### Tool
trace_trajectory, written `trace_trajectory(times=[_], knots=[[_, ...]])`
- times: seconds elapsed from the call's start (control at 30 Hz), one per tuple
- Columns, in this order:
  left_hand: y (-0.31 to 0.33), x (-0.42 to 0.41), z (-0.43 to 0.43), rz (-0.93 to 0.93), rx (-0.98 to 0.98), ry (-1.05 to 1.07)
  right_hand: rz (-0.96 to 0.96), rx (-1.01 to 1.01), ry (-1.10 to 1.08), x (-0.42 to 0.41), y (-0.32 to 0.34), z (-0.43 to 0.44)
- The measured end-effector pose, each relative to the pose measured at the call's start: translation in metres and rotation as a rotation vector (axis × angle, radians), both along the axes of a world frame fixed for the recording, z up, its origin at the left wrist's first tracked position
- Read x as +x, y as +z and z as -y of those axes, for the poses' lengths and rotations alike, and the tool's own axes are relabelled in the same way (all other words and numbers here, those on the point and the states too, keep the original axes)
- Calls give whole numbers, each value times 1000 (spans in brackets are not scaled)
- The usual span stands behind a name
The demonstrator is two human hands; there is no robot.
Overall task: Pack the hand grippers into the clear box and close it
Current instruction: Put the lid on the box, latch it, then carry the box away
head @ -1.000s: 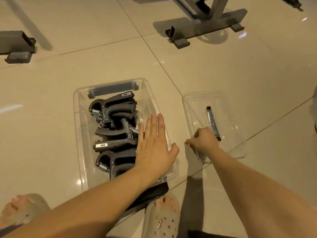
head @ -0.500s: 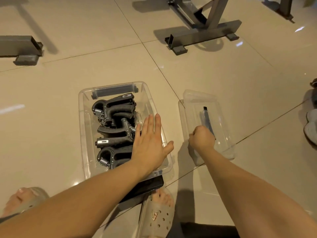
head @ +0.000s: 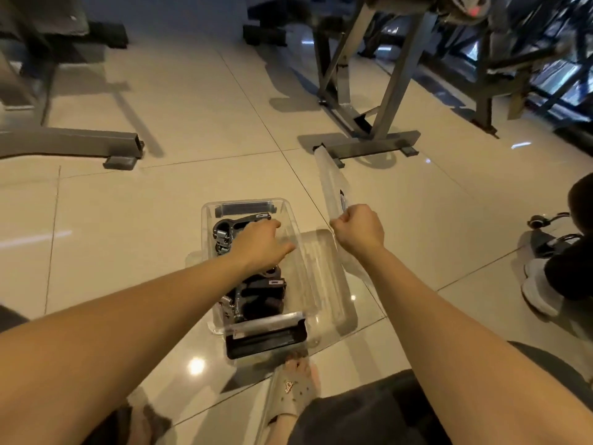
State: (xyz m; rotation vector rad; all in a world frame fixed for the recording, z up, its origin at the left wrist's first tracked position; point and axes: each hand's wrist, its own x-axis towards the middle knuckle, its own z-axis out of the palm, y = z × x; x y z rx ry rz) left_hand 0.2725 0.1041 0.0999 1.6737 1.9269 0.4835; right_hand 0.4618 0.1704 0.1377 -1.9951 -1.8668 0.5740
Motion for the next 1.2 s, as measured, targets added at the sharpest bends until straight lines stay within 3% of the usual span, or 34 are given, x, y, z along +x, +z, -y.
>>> trace_trajectory(times=[0.2, 0.37, 0.5, 0.67, 1.0, 1.2], knots=[[49, -24, 18, 341, -6, 170, -213, 106, 83, -45, 80, 29], [63, -46, 27, 553, -11, 360, -630, 16, 145, -66, 124, 44], [53, -48, 32, 808, -81, 497, -800, -79, 209, -66, 117, 51], [30, -40, 42, 981, -215, 578, -937, -170, 289, -60, 88, 52], [23, -34, 22, 1018, -169, 664, -1058, -257, 325, -39, 96, 28], [24, -29, 17, 989, -62, 754, -1008, -232, 383, -23, 104, 9]])
